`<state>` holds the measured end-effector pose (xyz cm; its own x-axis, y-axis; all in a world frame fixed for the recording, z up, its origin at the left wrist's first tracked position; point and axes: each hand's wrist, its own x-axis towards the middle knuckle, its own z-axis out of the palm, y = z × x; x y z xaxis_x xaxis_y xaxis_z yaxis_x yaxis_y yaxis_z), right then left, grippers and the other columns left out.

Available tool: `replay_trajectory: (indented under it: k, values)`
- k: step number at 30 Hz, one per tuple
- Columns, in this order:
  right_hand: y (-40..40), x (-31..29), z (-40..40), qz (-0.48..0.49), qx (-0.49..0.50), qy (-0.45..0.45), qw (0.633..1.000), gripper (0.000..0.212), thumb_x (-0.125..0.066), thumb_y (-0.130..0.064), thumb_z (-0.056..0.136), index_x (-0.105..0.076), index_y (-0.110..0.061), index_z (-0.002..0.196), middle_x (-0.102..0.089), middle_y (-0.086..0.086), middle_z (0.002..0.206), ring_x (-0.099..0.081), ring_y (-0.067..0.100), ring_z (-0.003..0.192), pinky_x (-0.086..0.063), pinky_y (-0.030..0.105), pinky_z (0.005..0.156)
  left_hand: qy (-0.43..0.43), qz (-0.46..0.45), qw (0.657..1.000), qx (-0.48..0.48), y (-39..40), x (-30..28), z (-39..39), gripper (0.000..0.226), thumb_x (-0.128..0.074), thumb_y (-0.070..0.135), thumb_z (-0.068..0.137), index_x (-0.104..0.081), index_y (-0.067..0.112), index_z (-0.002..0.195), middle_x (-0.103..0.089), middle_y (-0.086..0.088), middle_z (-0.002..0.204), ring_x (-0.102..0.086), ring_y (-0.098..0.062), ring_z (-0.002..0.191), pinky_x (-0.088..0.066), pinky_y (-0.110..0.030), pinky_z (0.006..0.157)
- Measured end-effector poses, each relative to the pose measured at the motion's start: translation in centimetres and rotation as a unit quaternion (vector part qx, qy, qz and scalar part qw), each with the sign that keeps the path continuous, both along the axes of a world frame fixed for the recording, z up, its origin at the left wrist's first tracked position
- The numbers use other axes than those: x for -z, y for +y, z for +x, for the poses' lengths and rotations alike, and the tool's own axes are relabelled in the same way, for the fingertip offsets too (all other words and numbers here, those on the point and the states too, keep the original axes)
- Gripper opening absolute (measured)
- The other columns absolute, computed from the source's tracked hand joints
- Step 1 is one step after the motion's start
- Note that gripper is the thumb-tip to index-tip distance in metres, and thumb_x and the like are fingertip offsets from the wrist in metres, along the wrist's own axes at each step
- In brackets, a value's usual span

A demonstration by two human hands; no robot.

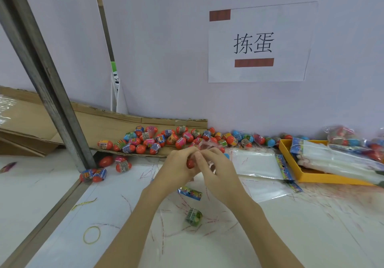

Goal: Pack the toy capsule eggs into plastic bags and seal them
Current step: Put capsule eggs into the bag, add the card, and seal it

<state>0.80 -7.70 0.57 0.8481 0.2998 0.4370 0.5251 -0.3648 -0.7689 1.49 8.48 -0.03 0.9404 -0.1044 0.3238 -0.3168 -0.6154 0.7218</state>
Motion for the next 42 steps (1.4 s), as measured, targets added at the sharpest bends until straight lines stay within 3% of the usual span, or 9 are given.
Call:
replay_trajectory:
  k: [7,18,21,24,27,30,34,37,42]
  values:
    - [0.5,0.0,-0.2,-0.036,0.018,0.006,0.999,0.027,-0.059,-0.036,0.103,-0.077,-0.018,0.110,-0.044,-0.012,0.097,-0.046,0.000,0.092,-0.037,0.007,0.075,-0.076,0.086,0.993,-0.018,0.0,0.8,0.6,0.010,-0.073,0.040,0.090,-0.063,0.039,0.094,-0.066,0.020,0.076,-0.063,-0.006,0.074,-0.051,-0.020,0.061]
    - [-0.9,-0.2,1.1,0.085,0.090,-0.064,0.990,0.019,-0.060,-0.013,0.103,-0.075,-0.016,0.112,-0.064,-0.010,0.114,-0.059,-0.001,0.108,-0.048,0.015,0.090,-0.070,-0.049,0.977,-0.194,1.2,0.0,0.6,0.013,-0.072,0.040,0.097,-0.069,0.028,0.100,-0.065,0.003,0.098,-0.060,-0.011,0.085,-0.050,-0.026,0.072]
    - [-1.4,1.1,1.8,0.020,0.094,-0.039,0.995,0.020,-0.059,-0.013,0.103,-0.074,-0.016,0.115,-0.062,-0.006,0.124,-0.056,0.009,0.120,-0.050,0.030,0.102,-0.068,-0.102,0.964,-0.236,1.6,-0.5,0.4,0.012,-0.070,0.039,0.099,-0.072,0.028,0.102,-0.065,0.003,0.104,-0.062,-0.015,0.090,-0.050,-0.025,0.078]
    - [-1.3,2.3,1.9,-0.101,0.077,-0.011,0.992,0.027,-0.055,-0.025,0.106,-0.068,-0.025,0.129,-0.045,-0.002,0.154,-0.030,0.016,0.149,-0.026,0.026,0.120,-0.025,-0.145,0.965,-0.216,1.6,-0.3,0.4,0.018,-0.071,0.040,0.098,-0.075,0.025,0.107,-0.071,-0.001,0.107,-0.063,-0.017,0.079,-0.057,-0.039,0.079]
    - [-1.3,3.0,2.4,-0.221,0.089,-0.038,0.970,0.037,-0.047,-0.027,0.109,-0.059,-0.028,0.143,-0.036,0.000,0.162,-0.022,0.019,0.153,-0.026,0.036,0.123,0.020,-0.144,0.977,-0.158,1.0,-0.2,0.1,0.008,-0.073,0.039,0.097,-0.076,0.034,0.101,-0.076,0.006,0.101,-0.060,-0.003,0.064,-0.055,-0.028,0.066]
    - [-1.4,3.0,2.8,-0.256,0.102,-0.074,0.958,0.041,-0.046,-0.017,0.108,-0.057,-0.027,0.145,-0.045,-0.001,0.153,-0.031,0.019,0.145,-0.033,0.035,0.117,-0.004,-0.087,0.985,-0.148,0.3,0.2,0.1,0.012,-0.075,0.039,0.096,-0.077,0.031,0.104,-0.072,0.015,0.109,-0.063,0.002,0.085,-0.048,-0.014,0.076]
    - [-1.2,2.4,2.7,-0.125,0.112,-0.086,0.982,0.034,-0.057,-0.011,0.103,-0.063,-0.022,0.135,-0.054,0.004,0.126,-0.050,0.019,0.116,-0.047,0.031,0.098,-0.155,-0.079,0.973,-0.150,-0.4,-0.2,-0.1,0.014,-0.083,0.029,0.090,-0.080,0.026,0.103,-0.051,0.007,0.118,-0.048,0.015,0.110,-0.042,-0.001,0.082]
    - [-1.3,1.3,2.2,0.042,0.131,-0.067,0.988,0.026,-0.060,-0.014,0.103,-0.067,-0.026,0.125,-0.049,0.003,0.115,-0.055,0.008,0.094,-0.050,0.018,0.082,-0.142,-0.101,0.977,-0.119,-0.5,-0.6,-0.2,0.018,-0.083,0.037,0.089,-0.077,0.034,0.105,-0.069,0.007,0.095,-0.064,-0.010,0.087,-0.053,-0.021,0.073]
    - [-1.1,-0.3,1.0,0.181,0.139,-0.091,0.969,0.035,-0.063,-0.015,0.102,-0.059,-0.025,0.136,-0.057,-0.005,0.117,-0.062,0.012,0.099,-0.053,0.019,0.081,-0.025,-0.111,0.988,-0.108,-0.8,-0.3,-0.3,0.040,-0.078,0.067,0.075,-0.068,0.037,0.100,-0.074,0.008,0.070,-0.067,-0.009,0.056,-0.059,-0.034,0.060]
